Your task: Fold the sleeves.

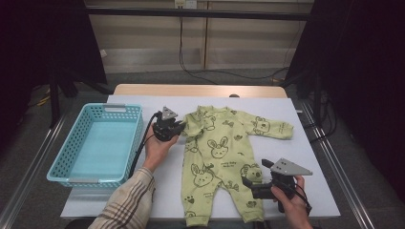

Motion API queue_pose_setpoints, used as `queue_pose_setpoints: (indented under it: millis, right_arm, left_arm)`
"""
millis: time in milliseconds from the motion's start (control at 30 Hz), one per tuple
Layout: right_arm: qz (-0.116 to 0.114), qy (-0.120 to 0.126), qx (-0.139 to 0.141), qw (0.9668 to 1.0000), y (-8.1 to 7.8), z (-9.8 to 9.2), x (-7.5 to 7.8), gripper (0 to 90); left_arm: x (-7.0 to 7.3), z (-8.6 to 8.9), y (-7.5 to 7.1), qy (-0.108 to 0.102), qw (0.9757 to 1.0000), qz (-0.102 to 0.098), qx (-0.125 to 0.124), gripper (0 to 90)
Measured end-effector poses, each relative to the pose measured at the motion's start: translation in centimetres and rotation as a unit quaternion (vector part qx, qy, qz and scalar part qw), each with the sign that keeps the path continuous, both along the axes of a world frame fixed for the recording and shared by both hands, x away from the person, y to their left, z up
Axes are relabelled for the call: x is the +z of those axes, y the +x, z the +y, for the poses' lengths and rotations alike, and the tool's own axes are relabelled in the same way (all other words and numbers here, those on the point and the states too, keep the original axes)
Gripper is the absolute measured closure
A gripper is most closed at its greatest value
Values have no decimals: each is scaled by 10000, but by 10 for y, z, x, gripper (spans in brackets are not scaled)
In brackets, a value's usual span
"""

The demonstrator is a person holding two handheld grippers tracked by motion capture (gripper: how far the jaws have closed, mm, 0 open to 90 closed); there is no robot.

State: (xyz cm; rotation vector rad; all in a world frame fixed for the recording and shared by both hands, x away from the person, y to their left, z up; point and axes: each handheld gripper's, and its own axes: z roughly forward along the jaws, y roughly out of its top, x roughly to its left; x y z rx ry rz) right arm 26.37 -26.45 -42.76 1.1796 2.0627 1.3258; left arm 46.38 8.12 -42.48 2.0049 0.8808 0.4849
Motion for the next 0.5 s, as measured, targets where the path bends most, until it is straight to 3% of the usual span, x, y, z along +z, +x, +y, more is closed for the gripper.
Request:
queue_pose_setpoints:
  millis: [33, 100, 133, 200, 233, 300, 333, 500]
  right_arm:
    - [-5, 4, 1, 10000, 0, 0, 0, 23]
    - [-23, -19, -5, 10000, 0, -1, 0, 23]
    - [-34, -27, -8, 10000, 0, -1, 0, 23]
    - [-28, -25, -18, 10000, 0, -1, 0, 23]
    - [-54, -31, -8, 10000, 0, -1, 0, 23]
    - [-34, -24, -10, 10000, 0, -1, 0, 23]
    - [-31, -25, -11, 10000, 0, -1, 0, 23]
    - [-4, 9, -8, 10000, 0, -1, 0, 23]
  left_arm:
    - [2, -3, -2, -217, 9997, -97, 100, 805]
    - [6, -2, -3, -147, 9997, -189, 56, 805]
    - [8, -2, -3, -13, 9996, -266, 15, 805]
    - [11, -3, -4, -7, 9991, -409, 64, 805]
    - [14, -1, -4, 151, 9989, -434, 44, 805]
    - [16, -3, -4, 41, 9982, -561, 184, 805]
    - [19, -1, -3, 115, 9980, -591, 194, 805]
    - [30, 2, 0, 55, 9970, -709, 292, 804]
